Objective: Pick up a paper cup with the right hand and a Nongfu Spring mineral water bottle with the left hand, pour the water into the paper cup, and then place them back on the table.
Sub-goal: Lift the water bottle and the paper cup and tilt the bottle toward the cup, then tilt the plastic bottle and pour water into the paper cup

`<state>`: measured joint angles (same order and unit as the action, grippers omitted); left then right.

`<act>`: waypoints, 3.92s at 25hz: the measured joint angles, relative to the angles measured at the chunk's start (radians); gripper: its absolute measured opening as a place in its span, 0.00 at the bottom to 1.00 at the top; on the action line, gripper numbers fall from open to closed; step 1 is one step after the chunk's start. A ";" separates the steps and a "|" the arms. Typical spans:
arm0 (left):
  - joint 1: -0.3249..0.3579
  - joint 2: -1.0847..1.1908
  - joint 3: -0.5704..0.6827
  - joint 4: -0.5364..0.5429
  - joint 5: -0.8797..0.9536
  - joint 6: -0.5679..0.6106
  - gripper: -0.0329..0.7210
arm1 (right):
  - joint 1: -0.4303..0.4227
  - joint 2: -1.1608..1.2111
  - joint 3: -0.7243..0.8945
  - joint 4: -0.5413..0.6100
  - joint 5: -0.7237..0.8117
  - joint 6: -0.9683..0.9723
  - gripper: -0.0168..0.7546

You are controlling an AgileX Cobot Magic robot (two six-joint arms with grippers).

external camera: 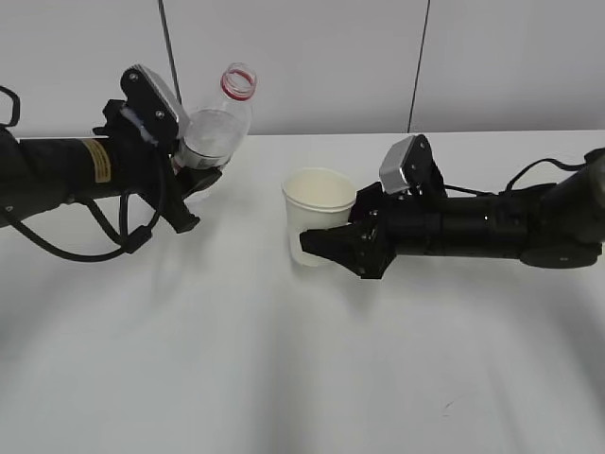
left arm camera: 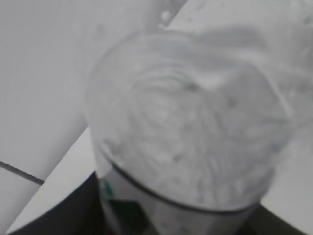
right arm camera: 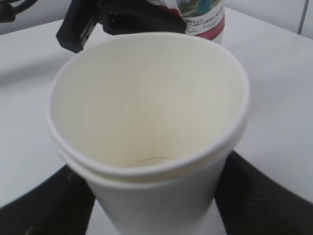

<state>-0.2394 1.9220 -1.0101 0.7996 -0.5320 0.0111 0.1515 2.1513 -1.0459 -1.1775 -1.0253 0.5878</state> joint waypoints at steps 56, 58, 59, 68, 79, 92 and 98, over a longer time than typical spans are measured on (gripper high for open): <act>-0.075 -0.011 -0.215 0.660 0.462 0.006 0.49 | 0.065 0.062 -0.197 -0.227 0.102 0.237 0.70; -0.075 -0.011 -0.215 0.668 0.481 0.006 0.49 | 0.065 0.062 -0.197 -0.227 0.106 0.237 0.70; -0.075 -0.011 -0.215 0.680 0.490 0.006 0.49 | 0.065 0.062 -0.197 -0.227 0.106 0.237 0.70; -0.075 -0.011 -0.215 0.746 0.515 0.007 0.48 | 0.065 0.062 -0.197 -0.227 0.108 0.237 0.70; -0.076 -0.011 -0.215 0.785 0.517 0.007 0.48 | 0.065 0.062 -0.197 -0.243 0.108 0.245 0.70; -0.124 -0.011 -0.215 0.843 0.625 0.007 0.48 | 0.065 0.062 -0.197 -0.274 0.108 0.255 0.70; -0.124 -0.011 -0.215 0.862 0.628 0.010 0.48 | 0.065 0.062 -0.197 -0.281 0.108 0.257 0.70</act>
<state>-0.3629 1.9107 -1.2255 1.6612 0.0959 0.0209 0.2169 2.2131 -1.2428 -1.4583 -0.9174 0.8445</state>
